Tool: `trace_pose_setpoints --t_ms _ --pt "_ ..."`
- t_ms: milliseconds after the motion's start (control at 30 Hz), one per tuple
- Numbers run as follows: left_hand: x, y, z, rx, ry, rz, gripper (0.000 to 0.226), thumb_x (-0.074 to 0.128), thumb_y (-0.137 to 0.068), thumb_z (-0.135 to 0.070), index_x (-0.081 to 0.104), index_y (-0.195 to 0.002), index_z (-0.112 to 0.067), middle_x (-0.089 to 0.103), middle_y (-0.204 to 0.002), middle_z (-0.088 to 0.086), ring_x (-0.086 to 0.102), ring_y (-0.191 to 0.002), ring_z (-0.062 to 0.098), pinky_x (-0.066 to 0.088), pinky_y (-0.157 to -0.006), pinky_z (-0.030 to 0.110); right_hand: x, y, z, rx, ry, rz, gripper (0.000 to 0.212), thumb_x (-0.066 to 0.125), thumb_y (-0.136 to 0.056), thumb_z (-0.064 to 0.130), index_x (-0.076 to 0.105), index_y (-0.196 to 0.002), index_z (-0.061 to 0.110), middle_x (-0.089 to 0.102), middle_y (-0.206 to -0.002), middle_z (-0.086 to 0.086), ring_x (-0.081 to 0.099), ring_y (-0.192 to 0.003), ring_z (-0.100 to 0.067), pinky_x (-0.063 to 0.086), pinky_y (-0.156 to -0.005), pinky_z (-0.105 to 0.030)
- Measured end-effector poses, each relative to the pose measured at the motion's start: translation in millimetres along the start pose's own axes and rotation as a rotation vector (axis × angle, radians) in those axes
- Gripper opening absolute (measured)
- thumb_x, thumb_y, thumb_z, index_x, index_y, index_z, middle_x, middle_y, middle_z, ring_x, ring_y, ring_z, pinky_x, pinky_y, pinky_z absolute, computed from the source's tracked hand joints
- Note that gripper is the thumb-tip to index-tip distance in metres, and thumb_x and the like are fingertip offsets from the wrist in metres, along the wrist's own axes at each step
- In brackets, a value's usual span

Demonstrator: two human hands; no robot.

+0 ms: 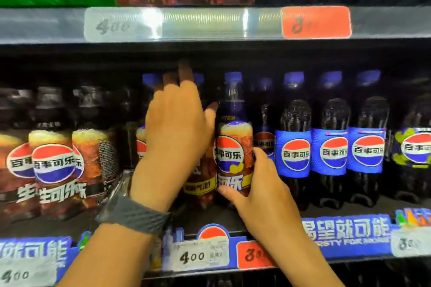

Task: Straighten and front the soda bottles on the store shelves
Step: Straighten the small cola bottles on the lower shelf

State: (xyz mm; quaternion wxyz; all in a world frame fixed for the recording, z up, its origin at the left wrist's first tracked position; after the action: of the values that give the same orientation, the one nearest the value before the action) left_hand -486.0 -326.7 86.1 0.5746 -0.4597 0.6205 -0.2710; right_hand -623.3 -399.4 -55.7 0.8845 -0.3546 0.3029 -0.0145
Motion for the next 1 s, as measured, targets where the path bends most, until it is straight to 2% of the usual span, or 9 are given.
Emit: trace_pose_setpoints --t_ms 133,233,333,500,600,700,767,867,1000 --pt "26 -9 -3 0.028 0.018 0.1 0.098 0.066 -0.083 -0.045 0.004 -0.152 -0.013 0.048 -0.129 0.021 0.055 -0.106 0.041 0.044 -0.076 0.041 4 -2 -9 0.012 -0.094 0.041 0.081 0.075 -0.075 0.044 0.025 -0.138 0.036 0.057 -0.122 0.019 0.057 -0.106 -0.003 0.045 -0.083 -0.018" --pt "31 -15 6 0.03 0.154 0.133 0.096 0.07 -0.081 -0.036 0.008 -0.152 -0.017 0.055 -0.126 0.021 0.055 -0.109 0.04 0.042 -0.077 0.036 5 -2 -11 -0.003 -0.131 0.055 0.077 0.074 -0.077 0.04 0.024 -0.136 0.04 0.058 -0.119 0.022 0.057 -0.101 0.002 0.046 -0.082 -0.015" --pt "33 -24 13 0.06 0.216 0.252 0.095 0.072 -0.081 -0.031 0.011 -0.153 -0.021 0.054 -0.133 0.017 0.052 -0.118 0.036 0.041 -0.083 0.032 6 0 -11 -0.014 -0.158 0.065 0.081 0.071 -0.079 0.043 0.021 -0.142 0.04 0.055 -0.125 0.023 0.055 -0.108 0.003 0.048 -0.088 -0.019" --pt "33 -25 14 0.119 0.15 0.342 0.108 0.073 -0.073 -0.052 0.006 -0.153 -0.027 0.045 -0.144 0.012 0.049 -0.123 0.031 0.041 -0.085 0.03 8 3 -11 -0.02 -0.133 0.075 0.096 0.072 -0.073 0.052 0.011 -0.146 0.04 0.049 -0.133 0.022 0.05 -0.119 -0.004 0.046 -0.096 -0.026" --pt "33 -25 13 0.147 0.136 0.365 0.114 0.078 -0.069 -0.048 0.003 -0.153 -0.029 0.045 -0.144 0.01 0.05 -0.123 0.03 0.043 -0.088 0.032 10 3 -13 -0.021 -0.134 0.085 0.097 0.073 -0.077 0.044 0.006 -0.147 0.039 0.049 -0.135 0.02 0.05 -0.12 -0.004 0.045 -0.096 -0.024" --pt "34 -29 16 0.159 0.183 0.434 0.114 0.081 -0.069 -0.04 0.002 -0.152 -0.036 0.044 -0.145 0.007 0.049 -0.126 0.026 0.043 -0.098 0.032 13 1 -17 -0.003 -0.208 0.142 0.09 0.075 -0.078 0.035 0.015 -0.145 0.039 0.055 -0.127 0.022 0.053 -0.113 0.003 0.048 -0.096 -0.025" --pt "35 -29 17 0.164 0.209 0.468 0.113 0.081 -0.069 -0.04 0.003 -0.151 -0.038 0.043 -0.147 0.005 0.048 -0.128 0.023 0.044 -0.101 0.033 14 -1 -19 0.011 -0.257 0.167 0.076 0.075 -0.077 0.03 0.027 -0.134 0.044 0.058 -0.12 0.024 0.056 -0.108 0.007 0.049 -0.094 -0.025" --pt "37 -27 16 0.171 0.198 0.446 0.115 0.08 -0.067 -0.047 0.003 -0.151 -0.037 0.045 -0.144 0.005 0.051 -0.123 0.023 0.044 -0.093 0.029 14 -2 -18 0.01 -0.269 0.174 0.068 0.075 -0.077 0.029 0.027 -0.116 0.058 0.059 -0.115 0.026 0.056 -0.106 0.008 0.049 -0.092 -0.022" --pt "42 -29 22 0.155 0.212 0.491 0.119 0.083 -0.065 -0.043 -0.001 -0.149 -0.043 0.049 -0.14 0.005 0.055 -0.119 0.022 0.048 -0.098 0.037 16 -1 -18 0.013 -0.261 0.174 0.07 0.075 -0.078 0.031 0.033 -0.132 0.041 0.055 -0.124 0.021 0.053 -0.112 0.003 0.048 -0.095 -0.025"
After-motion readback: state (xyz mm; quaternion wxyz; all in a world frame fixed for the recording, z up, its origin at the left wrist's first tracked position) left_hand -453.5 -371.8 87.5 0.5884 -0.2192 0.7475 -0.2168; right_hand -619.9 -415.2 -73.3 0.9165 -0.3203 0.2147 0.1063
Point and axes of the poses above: each hand's wrist, its own y-axis away from the middle knuckle, its own x-axis out of the palm, z = x × y, the point moved 9 cm from there along -y, towards the middle knuckle
